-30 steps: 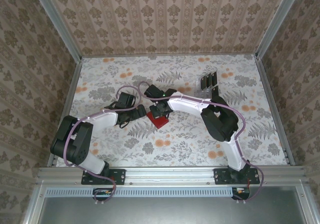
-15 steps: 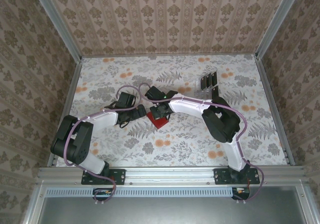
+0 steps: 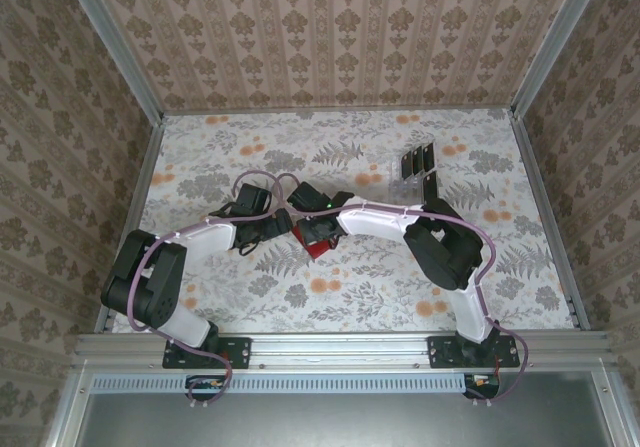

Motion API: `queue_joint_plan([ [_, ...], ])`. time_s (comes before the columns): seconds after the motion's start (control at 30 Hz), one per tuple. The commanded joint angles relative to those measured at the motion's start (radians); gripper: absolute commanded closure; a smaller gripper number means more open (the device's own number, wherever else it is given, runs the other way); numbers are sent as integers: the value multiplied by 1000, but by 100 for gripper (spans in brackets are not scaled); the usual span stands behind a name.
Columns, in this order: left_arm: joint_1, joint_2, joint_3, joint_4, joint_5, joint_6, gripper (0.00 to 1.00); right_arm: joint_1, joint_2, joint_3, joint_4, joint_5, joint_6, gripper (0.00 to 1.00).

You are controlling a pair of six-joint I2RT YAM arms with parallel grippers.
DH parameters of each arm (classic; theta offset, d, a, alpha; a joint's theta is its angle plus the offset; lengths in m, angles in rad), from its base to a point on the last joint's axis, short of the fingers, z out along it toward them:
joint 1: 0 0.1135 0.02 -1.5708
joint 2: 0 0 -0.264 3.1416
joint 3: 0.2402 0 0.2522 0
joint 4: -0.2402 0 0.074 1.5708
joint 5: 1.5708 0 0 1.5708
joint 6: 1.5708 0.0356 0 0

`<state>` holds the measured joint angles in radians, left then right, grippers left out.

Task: Put the credit cards into the card holder

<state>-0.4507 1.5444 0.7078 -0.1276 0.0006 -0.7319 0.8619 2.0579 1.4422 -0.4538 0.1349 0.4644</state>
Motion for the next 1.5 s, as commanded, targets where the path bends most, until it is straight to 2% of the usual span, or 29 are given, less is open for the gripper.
queue_joint_plan([
  [0.0, 1, 82, -24, 91, 36, 29, 3, 46, 105, -91, -115, -108, 40, 100],
  [0.4, 1, 75, -34, 94, 29, 29, 3, 50, 173, -63, -178, -104, 36, 100],
  [0.77, 1, 76, -34, 100, 57, 34, 3, 66, 175, -112, -144, -113, 63, 100],
  [1.07, -29, 67, -38, 90, 81, 42, 3, 35, 73, -36, -95, -134, 66, 100],
  [1.47, -35, 62, -55, 116, 113, 49, 3, -8, -57, -30, 2, -168, 108, 100],
])
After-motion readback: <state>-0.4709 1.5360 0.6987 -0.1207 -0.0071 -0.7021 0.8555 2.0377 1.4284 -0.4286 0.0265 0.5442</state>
